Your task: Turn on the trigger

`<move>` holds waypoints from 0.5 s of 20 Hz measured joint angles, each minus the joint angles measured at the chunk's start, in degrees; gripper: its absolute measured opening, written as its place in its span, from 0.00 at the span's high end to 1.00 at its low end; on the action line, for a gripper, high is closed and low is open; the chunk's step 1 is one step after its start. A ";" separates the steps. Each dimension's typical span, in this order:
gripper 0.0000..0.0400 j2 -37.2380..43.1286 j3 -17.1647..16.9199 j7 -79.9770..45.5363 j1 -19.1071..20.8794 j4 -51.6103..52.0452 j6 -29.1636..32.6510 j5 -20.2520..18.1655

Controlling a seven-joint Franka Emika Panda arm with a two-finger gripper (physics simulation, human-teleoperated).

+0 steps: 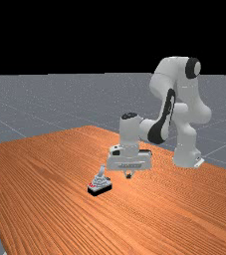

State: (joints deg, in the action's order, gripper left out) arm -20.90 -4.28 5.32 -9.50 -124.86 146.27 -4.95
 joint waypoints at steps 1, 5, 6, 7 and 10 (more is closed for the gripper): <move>1.00 -2.04 -0.63 -1.91 -0.39 3.39 -1.34 -0.41; 1.00 -1.95 -3.03 -6.28 0.34 3.09 -1.07 -1.62; 1.00 -1.97 -3.68 -6.85 0.94 3.06 -1.05 -2.06; 1.00 0.20 -4.34 -9.54 0.87 -0.47 0.51 -1.42; 1.00 7.93 -4.64 -17.48 0.44 -12.60 5.07 0.37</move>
State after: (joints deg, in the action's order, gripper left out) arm -12.97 -8.93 -12.15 -9.05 -137.46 151.34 -4.59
